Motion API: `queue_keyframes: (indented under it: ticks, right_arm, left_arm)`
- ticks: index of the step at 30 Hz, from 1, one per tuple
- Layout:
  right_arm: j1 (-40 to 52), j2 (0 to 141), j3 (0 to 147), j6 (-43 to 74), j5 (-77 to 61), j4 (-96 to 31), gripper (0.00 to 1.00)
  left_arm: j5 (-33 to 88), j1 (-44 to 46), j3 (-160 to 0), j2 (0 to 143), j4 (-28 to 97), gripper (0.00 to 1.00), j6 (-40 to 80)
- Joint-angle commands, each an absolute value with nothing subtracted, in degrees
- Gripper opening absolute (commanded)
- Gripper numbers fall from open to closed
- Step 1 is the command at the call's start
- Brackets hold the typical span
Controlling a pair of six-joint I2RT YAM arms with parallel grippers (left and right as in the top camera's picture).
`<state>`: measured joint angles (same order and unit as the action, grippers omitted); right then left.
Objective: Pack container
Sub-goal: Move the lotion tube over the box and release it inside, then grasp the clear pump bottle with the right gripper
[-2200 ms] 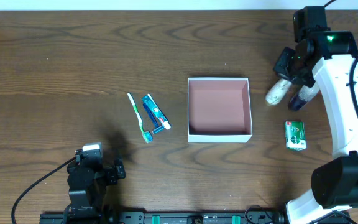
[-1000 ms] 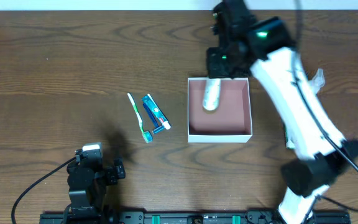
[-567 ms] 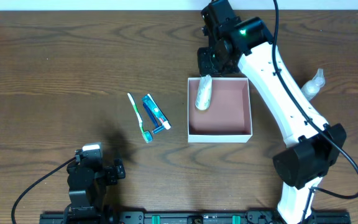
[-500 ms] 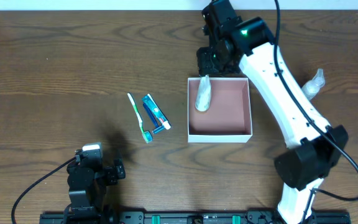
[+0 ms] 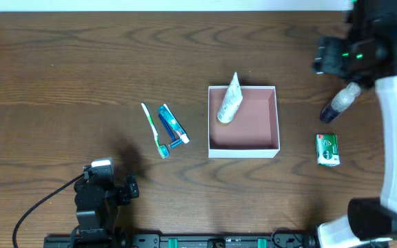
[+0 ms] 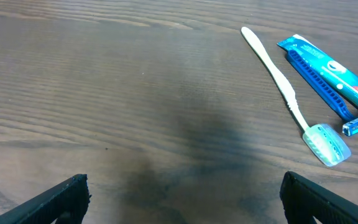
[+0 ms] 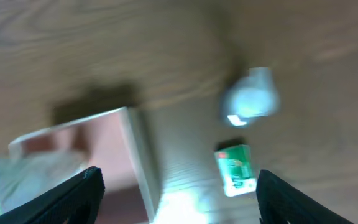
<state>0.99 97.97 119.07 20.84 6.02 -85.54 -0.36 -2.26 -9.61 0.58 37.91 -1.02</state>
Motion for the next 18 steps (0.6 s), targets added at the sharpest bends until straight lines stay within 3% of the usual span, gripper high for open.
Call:
queue_keyframes:
  ticks: [1, 6, 18]
  right_arm:
    - [-4.6, 100.99, 118.02, 21.82, 6.61, -85.78, 0.81]
    - [-9.28, 105.65, 117.25, 20.01, 5.54, -86.24, 0.84]
    - [-10.2, 115.85, 112.33, 18.11, 6.09, -82.37, 0.9]
  left_arm:
    - [-0.4, -2.72, -8.91, 0.19, 37.85, 0.98, -0.12]
    - [-0.4, -2.72, -8.91, 0.19, 37.87, 0.98, -0.12]
    - [-0.4, -2.72, -8.91, 0.19, 37.85, 0.98, -0.12]
